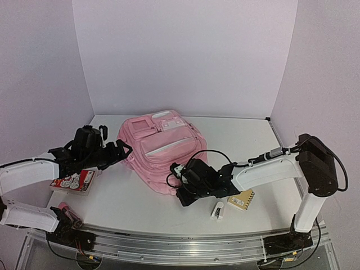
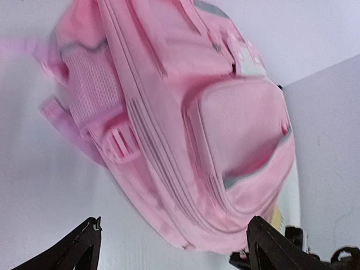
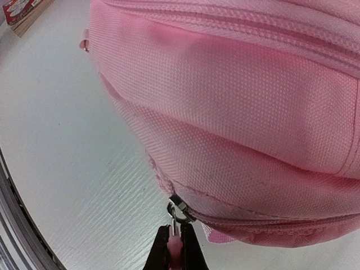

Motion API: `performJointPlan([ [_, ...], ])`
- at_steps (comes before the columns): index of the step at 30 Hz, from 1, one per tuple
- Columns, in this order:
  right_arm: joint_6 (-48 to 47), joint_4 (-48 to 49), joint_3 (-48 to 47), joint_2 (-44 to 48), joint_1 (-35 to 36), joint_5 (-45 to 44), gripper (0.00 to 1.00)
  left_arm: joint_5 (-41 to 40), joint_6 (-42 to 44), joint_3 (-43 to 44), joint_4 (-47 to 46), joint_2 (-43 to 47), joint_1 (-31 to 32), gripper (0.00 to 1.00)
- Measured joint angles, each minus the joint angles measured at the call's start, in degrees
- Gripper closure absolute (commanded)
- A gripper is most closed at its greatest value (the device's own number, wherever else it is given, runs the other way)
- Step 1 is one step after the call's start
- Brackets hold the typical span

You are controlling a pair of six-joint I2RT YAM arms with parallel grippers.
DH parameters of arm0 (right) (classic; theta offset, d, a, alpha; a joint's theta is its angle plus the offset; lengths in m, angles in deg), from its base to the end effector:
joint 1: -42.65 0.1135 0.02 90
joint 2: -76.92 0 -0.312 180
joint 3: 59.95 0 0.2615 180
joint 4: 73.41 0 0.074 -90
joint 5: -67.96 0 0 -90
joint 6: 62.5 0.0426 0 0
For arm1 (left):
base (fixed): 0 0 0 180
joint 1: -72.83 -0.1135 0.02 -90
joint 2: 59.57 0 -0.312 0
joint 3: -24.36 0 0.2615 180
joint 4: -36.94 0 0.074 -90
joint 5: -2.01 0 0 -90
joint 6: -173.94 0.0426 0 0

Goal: Pack the student bag
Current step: Zip the student bag at the center of the board.

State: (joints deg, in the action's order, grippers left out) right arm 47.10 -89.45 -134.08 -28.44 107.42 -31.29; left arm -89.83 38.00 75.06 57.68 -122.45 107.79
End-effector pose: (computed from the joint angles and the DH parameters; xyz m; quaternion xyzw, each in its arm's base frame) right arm 0.1788 0.3634 0.1935 -0.3294 0.8683 0.1882 0.3195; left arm 0.1903 -0.1314 0.2727 -0.0917 0.8736 -0.2992 0.3727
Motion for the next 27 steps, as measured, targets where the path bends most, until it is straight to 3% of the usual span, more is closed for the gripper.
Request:
performJointPlan([
  [7, 0.6, 0.6, 0.0, -0.3, 0.0, 0.8, 1.0, 10.6, -13.2, -12.2, -9.5, 1.7, 7.1, 0.1],
  [14, 1.8, 1.4, 0.2, -0.3, -0.1, 1.7, 1.0, 15.8, -20.2, -13.6, -29.1, -12.1, 10.2, 0.17],
  [24, 3.0, 3.7, 1.8, -0.1, -0.1, 1.7, 1.0, 15.0, -21.6, -12.0, -38.5, -20.3, 11.2, 0.23],
  [27, 3.0, 3.8, 1.8, -0.1, -0.1, 1.8, 1.0, 14.7, -21.9, -10.7, -39.7, -23.5, 11.2, 0.4],
])
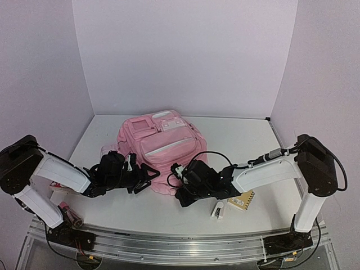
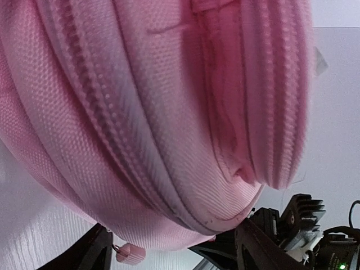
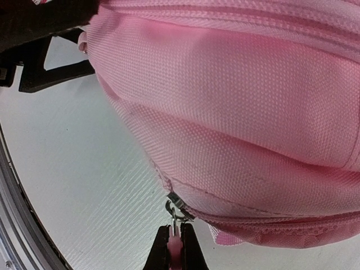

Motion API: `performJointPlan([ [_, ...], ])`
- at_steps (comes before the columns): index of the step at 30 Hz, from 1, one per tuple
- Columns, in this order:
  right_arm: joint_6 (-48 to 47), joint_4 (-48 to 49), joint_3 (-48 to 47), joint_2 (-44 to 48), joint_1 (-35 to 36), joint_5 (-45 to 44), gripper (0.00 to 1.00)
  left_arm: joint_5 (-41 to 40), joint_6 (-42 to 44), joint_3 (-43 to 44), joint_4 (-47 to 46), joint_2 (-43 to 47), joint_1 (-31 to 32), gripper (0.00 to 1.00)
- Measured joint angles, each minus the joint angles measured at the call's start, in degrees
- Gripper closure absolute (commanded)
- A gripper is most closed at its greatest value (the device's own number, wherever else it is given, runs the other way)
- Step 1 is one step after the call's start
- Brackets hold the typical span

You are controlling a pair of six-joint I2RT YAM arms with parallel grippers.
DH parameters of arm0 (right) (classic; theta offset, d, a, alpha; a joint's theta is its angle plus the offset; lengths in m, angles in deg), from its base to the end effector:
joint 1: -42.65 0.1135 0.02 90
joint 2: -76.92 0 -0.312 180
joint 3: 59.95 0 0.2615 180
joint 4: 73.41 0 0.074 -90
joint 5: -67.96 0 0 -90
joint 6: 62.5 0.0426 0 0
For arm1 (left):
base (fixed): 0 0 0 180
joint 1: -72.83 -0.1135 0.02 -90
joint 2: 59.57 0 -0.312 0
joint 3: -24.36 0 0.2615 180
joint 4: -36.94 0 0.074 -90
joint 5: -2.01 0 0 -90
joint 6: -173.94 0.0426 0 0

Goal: Pack the student bag
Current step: Zip the student bag at the center of the board.

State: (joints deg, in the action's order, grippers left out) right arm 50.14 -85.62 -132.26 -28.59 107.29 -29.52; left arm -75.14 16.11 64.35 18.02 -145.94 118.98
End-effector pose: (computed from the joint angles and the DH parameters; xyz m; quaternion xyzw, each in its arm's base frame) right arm 0.1780 0.3626 0.1882 -0.3078 0.8708 0.2176 0.3156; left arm 0.1893 -0.2108 0.1823 -0.1027 0.8451 -0.4847 0.2008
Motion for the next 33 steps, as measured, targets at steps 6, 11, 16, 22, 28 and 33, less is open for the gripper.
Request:
performJointPlan([
  [6, 0.4, 0.5, 0.0, 0.0, 0.0, 0.2, 1.0, -0.7, -1.0, 1.2, -2.0, -2.6, 0.3, 1.0],
  [11, 0.4, 0.1, 0.0, 0.1, 0.1, -1.3, 1.0, -2.2, -1.1, 1.5, 0.5, -1.2, 0.4, 1.0],
  [16, -0.2, -3.1, 0.1, 2.3, -0.4, -5.9, 1.0, -7.2, -1.1, 1.7, 13.0, 7.9, 0.8, 1.0],
  [22, -2.3, -8.0, 2.3, 6.9, -5.0, -8.0, 1.0, -13.2, -1.0, -0.3, 27.1, 21.4, 0.1, 1.0],
  [28, -8.1, -11.1, 1.6, 6.8, -13.3, -6.8, 1.0, -15.5, -1.2, -1.9, 35.9, 27.7, -0.6, 1.0],
  [33, -15.2, -13.1, -4.5, 1.8, -17.9, -4.6, 1.0, -15.5, -1.2, -2.0, 38.7, 28.6, -1.1, 1.0],
])
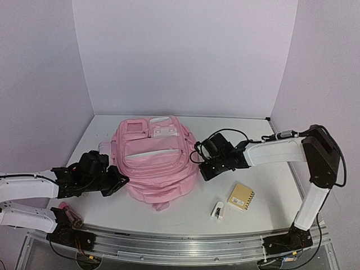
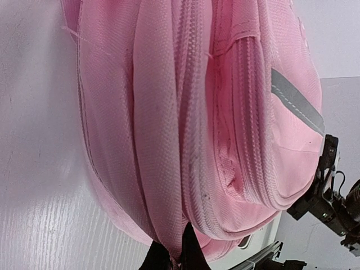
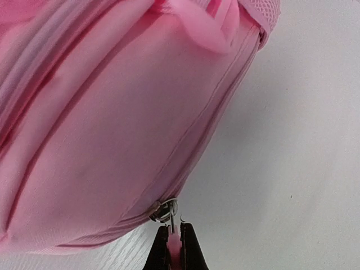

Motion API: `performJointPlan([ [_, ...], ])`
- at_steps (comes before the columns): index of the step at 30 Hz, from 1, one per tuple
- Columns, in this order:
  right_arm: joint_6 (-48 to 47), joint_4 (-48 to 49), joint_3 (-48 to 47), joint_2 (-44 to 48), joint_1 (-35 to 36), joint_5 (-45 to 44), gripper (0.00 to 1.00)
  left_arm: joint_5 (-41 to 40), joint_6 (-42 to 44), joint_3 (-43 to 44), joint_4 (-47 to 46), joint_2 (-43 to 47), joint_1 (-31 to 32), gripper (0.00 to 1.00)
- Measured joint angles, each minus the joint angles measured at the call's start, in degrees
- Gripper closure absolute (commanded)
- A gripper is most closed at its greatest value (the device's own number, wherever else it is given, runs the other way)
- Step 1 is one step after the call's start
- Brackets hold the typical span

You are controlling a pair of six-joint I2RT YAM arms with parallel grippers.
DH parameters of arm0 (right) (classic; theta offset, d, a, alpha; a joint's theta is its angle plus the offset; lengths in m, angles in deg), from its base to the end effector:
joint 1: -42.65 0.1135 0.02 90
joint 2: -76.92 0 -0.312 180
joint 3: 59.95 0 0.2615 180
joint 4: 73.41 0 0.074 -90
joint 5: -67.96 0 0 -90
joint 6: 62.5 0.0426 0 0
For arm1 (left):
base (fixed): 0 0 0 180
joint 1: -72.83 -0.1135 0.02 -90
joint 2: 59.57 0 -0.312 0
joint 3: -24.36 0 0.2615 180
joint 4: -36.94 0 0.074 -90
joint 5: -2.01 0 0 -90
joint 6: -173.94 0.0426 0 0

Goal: Pack the student bag
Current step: Zip the student bag at the center of the board.

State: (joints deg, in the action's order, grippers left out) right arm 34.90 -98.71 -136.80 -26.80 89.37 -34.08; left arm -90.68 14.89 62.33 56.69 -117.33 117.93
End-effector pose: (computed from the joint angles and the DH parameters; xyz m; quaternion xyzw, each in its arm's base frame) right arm 0.2795 0.2838 0.2071 -0.2845 0.8974 0.0583 0.3322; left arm 0.1352 -0.1328 0.2147 -0.1974 0.8826 -0.3461 0.2494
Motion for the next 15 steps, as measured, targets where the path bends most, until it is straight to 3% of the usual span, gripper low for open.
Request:
performJointPlan([
  [15, -13.5, -1.8, -25.4, -22.1, -10.8, 9.7, 0.99, 1.1, 2.2, 0.5, 4.6, -0.1, -0.5, 1.0],
])
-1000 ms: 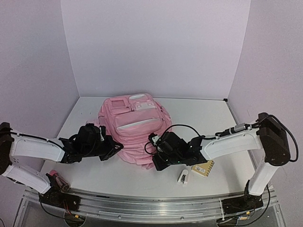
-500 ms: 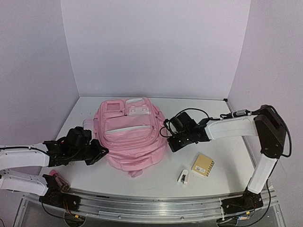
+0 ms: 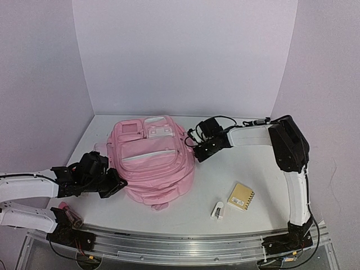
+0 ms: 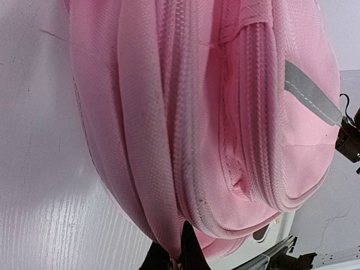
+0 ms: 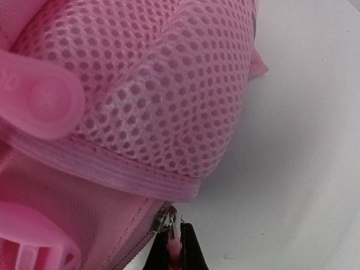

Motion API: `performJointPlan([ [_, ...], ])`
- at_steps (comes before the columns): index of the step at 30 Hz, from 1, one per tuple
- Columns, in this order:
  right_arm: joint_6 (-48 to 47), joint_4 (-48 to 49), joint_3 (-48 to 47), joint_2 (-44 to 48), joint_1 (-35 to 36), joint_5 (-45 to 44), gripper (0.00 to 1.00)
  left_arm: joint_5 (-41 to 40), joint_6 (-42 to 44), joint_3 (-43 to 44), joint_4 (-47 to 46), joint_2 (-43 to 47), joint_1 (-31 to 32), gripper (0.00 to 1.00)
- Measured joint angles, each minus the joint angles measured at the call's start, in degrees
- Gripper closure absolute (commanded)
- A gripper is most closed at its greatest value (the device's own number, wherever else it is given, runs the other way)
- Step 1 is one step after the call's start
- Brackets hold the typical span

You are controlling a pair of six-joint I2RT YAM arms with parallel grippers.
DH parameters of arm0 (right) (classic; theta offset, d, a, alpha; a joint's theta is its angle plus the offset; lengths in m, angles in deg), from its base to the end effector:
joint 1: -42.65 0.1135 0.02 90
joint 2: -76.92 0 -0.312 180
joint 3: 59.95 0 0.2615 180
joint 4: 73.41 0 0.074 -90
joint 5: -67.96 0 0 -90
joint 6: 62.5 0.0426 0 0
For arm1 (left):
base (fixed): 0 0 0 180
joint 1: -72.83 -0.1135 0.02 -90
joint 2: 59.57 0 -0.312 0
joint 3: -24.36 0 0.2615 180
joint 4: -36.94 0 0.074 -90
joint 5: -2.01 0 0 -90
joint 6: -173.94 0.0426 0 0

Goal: Pack the student bag
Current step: Zip the student bag at the center of the board.

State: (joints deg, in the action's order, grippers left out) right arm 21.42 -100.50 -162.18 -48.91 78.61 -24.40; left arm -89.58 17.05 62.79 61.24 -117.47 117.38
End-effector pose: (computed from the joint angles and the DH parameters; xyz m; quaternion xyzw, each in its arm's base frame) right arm 0.4188 0.3017 0.1716 -0.3313 0.8814 0.0680 0.3299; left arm 0.1326 -0.1289 0.2100 -0.1835 0.9012 -0.3172 0.2316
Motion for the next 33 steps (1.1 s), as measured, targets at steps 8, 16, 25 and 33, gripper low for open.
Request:
performJointPlan([
  [8, -2.1, 4.3, 1.0, -0.5, -0.6, 1.9, 0.62, -0.6, 0.9, 1.0, 1.1, -1.5, -0.1, 1.0],
  [16, -11.7, 5.2, 18.7, 15.6, -2.9, 5.6, 0.26, -4.8, 0.8, 3.4, 6.9, -1.6, -0.6, 1.0],
  [25, -25.6, 3.4, 17.1, 23.4, -5.8, 28.9, 0.28, -6.3, 2.9, 8.8, 13.5, -7.2, -5.1, 1.0],
  [33, -30.4, 2.5, 1.1, 10.5, -5.9, 37.0, 0.35, -7.2, 5.3, 11.6, 15.1, -11.1, -6.1, 1.0],
])
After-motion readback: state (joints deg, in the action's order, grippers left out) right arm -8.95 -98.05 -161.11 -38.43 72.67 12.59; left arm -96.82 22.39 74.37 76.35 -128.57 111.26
